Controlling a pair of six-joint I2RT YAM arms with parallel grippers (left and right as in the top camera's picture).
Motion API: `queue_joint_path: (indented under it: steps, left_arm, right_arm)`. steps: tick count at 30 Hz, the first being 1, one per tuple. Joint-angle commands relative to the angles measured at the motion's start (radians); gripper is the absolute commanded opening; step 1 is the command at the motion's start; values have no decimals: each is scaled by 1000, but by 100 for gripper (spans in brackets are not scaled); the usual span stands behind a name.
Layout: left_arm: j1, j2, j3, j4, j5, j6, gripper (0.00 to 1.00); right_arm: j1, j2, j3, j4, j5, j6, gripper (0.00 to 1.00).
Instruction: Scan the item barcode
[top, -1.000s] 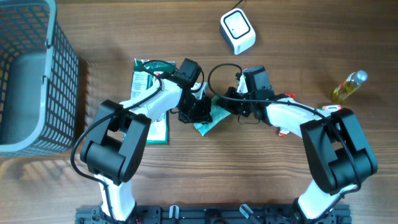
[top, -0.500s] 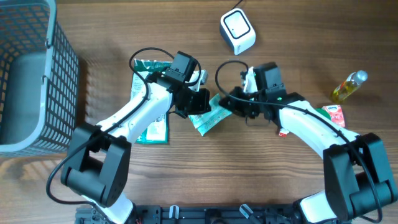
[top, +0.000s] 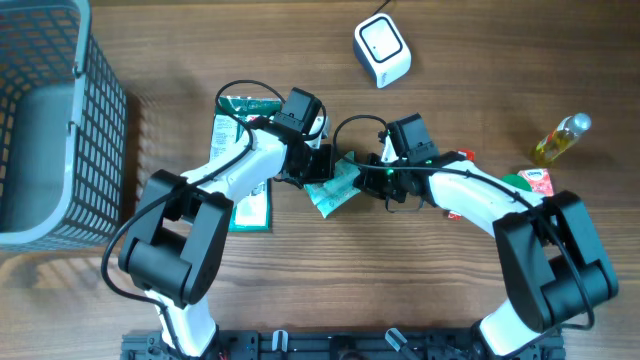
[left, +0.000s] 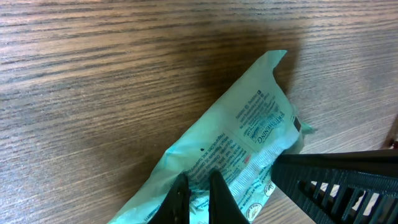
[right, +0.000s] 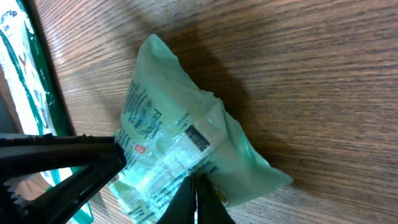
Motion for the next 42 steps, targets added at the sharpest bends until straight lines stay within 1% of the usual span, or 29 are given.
queue_joint_path:
  steps: [1, 2, 4, 8, 12, 15, 17, 19, 22, 27, 31, 33, 35, 40, 42]
  left_arm:
    - [0, 58, -8, 9, -118, 7, 4]
    - [3, 57, -8, 9, -171, -9, 4]
    - [17, 57, -8, 8, -233, -11, 4]
    - [58, 27, 8, -11, -235, -11, 4]
    - [68, -123, 27, -58, -218, -11, 4]
    - [60, -179, 27, -111, -187, -13, 4]
    - [47, -176, 19, -163, -186, -14, 4]
    - [37, -166, -11, -161, -186, -14, 4]
    - [13, -129, -69, -122, -186, -14, 4]
    - [8, -84, -108, -110, -186, -41, 4]
    - [8, -63, -162, -26, -187, -41, 4]
    - [8, -54, -179, 0, -194, -41, 4]
    - [10, -67, -173, -13, -221, -41, 4]
    - [27, -220, -79, -107, -254, -42, 4]
    - [26, -284, -66, -115, -254, -67, 4]
  right_arm:
    - [4, 76, -6, -17, 71, 50, 4]
    - [4, 76, -6, -18, 71, 50, 4]
    - [4, 76, -6, -18, 71, 49, 4]
    - [4, 76, -6, -18, 74, 48, 4]
    - [4, 76, -6, -17, 79, 49, 5]
    - [4, 76, -6, -16, 79, 49, 6]
    - [4, 76, -6, -16, 79, 48, 6]
    - [4, 76, -6, -16, 79, 48, 6]
    - [4, 76, -6, -16, 79, 48, 7]
    - [4, 76, -6, -16, 79, 47, 7]
    - [4, 76, -6, -16, 79, 48, 7]
    - [4, 76, -6, -17, 78, 48, 10]
    - [4, 76, -6, -16, 79, 48, 18]
    - [4, 76, -6, -16, 79, 48, 24]
    - [4, 76, -6, -16, 79, 48, 26]
